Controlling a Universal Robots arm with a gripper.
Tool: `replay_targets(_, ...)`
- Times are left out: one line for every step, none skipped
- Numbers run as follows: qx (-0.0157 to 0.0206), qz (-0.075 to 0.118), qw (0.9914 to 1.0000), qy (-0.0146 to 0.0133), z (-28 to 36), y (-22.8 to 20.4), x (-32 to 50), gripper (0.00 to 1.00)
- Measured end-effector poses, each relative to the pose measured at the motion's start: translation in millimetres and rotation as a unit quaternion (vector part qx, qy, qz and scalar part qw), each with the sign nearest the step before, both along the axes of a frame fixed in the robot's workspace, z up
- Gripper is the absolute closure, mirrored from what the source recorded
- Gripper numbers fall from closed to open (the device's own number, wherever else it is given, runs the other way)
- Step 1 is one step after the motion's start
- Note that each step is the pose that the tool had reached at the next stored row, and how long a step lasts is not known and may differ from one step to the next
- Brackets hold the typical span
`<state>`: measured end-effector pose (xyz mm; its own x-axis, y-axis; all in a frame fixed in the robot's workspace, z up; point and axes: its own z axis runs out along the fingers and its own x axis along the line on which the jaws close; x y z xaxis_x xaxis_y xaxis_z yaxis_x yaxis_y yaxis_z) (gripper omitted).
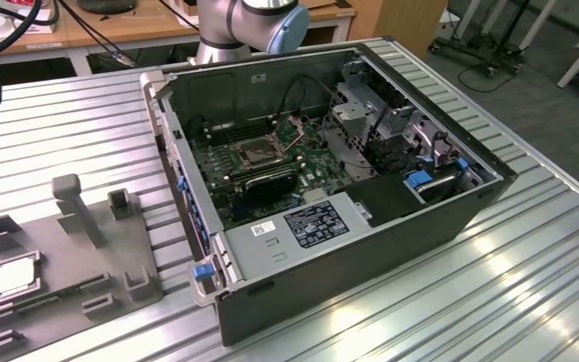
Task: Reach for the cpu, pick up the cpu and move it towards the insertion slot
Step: 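Reach for the cpu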
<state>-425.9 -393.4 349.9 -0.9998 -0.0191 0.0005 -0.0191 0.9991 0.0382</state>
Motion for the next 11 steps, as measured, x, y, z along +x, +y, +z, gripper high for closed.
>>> replay_targets(0.0000, 0.000, 1.00000, 0.0000, -0.2, 0.0, -0.1, 0.89)
replay_targets(0.0000, 0.000, 1.00000, 0.0000, -0.2, 0.0, -0.2, 0.89)
replay_targets(0.0000, 0.000, 1.00000, 0.0001, -0.2, 0.0, -0.2, 0.89)
replay_targets(0.0000, 0.000, 1.00000, 0.0000, -0.2, 0.0, -0.3, 0.89)
replay_targets(0.0000, 0.000, 1.00000, 0.0000, -0.3, 0.0, -0.4, 0.89)
replay_targets(0.0000, 0.000, 1.00000, 0.0000, -0.3, 0.0, -0.5, 0.89)
replay_targets(0.0000, 0.000, 1.00000, 0.0000, -0.3, 0.0, -0.8, 0.89)
replay_targets(0.0000, 0.000, 1.00000, 0.0000, -0.3, 0.0, -1.2, 0.89)
replay_targets(0.0000, 0.000, 1.00000, 0.0000, -0.3, 0.0, -1.3, 0.89)
replay_targets(0.0000, 0.000, 1.00000, 0.0000, -0.3, 0.0, -1.4, 0.89)
replay_targets(0.0000, 0.000, 1.00000, 0.0000, -0.3, 0.0, -1.4, 0.89)
